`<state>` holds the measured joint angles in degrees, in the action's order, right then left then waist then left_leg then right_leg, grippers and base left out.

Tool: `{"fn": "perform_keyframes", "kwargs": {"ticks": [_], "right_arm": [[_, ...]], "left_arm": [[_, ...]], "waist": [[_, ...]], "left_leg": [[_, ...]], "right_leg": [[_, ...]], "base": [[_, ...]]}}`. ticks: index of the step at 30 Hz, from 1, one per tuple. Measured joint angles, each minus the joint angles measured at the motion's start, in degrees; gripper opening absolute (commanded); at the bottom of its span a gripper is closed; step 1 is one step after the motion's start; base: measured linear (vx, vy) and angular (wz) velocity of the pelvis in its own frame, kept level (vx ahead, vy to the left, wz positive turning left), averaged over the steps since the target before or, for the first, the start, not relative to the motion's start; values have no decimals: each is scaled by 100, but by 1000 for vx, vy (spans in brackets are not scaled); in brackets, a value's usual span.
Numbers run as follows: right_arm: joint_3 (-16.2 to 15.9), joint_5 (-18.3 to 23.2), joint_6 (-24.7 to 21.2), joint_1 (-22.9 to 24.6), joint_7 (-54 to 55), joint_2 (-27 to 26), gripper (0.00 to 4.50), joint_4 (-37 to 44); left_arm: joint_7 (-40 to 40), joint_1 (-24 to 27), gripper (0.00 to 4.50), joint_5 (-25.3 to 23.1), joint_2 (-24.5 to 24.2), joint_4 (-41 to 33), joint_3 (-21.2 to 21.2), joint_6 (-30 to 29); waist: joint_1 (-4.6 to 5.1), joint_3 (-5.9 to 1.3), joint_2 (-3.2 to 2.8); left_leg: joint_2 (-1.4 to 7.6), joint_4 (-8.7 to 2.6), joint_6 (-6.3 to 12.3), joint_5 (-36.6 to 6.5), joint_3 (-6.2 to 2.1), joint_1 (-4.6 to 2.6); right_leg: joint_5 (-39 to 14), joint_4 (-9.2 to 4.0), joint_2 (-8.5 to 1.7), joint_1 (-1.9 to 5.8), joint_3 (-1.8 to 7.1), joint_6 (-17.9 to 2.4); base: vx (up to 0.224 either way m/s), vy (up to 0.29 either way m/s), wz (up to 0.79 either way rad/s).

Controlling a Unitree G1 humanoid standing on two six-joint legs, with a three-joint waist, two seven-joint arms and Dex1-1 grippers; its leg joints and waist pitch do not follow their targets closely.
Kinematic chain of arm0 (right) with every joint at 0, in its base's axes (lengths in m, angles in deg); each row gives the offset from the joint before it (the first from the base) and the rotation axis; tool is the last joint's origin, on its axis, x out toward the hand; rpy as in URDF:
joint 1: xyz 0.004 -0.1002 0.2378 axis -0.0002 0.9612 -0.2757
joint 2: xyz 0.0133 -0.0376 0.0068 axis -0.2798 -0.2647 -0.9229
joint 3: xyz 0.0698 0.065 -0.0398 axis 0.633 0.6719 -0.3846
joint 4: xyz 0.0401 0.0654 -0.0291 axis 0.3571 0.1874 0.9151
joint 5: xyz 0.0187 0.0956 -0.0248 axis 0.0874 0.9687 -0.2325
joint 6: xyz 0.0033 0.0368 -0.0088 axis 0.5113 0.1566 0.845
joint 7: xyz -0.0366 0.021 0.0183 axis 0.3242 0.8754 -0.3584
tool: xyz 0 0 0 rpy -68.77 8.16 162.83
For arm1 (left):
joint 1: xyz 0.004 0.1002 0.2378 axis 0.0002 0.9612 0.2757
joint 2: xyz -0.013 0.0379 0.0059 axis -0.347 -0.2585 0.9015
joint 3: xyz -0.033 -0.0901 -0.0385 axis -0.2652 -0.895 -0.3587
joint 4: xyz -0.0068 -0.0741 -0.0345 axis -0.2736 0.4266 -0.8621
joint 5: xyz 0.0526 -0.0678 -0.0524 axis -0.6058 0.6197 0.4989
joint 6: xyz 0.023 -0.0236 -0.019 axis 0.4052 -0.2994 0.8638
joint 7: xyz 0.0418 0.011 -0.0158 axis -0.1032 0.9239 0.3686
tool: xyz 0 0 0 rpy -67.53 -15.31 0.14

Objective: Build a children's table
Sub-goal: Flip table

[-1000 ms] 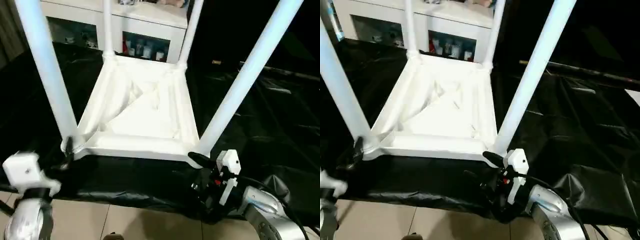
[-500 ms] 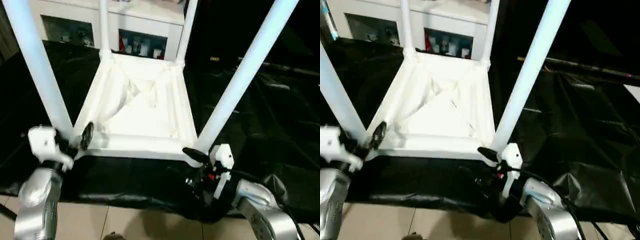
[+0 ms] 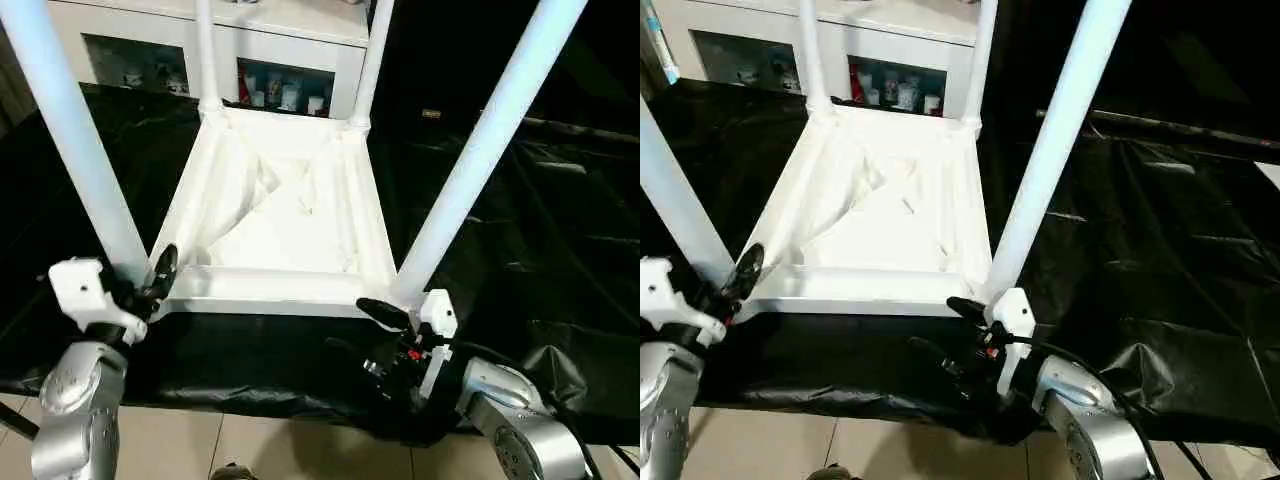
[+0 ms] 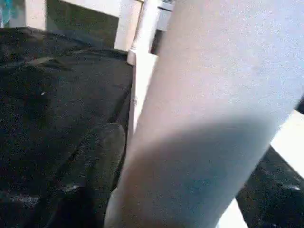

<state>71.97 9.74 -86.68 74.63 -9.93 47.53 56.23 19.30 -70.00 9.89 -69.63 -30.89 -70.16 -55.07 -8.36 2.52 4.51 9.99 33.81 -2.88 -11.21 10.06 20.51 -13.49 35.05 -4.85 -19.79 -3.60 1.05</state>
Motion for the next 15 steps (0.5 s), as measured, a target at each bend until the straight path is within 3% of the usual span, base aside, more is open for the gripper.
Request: {"fn": "perform_keyframes", "kwargs": {"ticks": [9, 15], "right_arm": [[-28, -8, 3, -75, -45, -7, 450, -63], [-59, -7, 4, -92, -126, -3, 450, -118]], "left_arm": [[8, 2, 263, -29, -96, -55, 3, -109], [26, 29, 248, -47, -84, -171, -1, -242]], "waist": [[-7, -2, 6], [-3, -3, 13]], "left_leg": [[0, -1, 0, 0, 0, -2], [0, -2, 0, 0, 0, 0]], "right_leg": [[1, 3, 0, -1, 0, 0], [1, 4, 0, -4, 0, 1]], "base": [[0, 0, 0], [0, 0, 0]]}}
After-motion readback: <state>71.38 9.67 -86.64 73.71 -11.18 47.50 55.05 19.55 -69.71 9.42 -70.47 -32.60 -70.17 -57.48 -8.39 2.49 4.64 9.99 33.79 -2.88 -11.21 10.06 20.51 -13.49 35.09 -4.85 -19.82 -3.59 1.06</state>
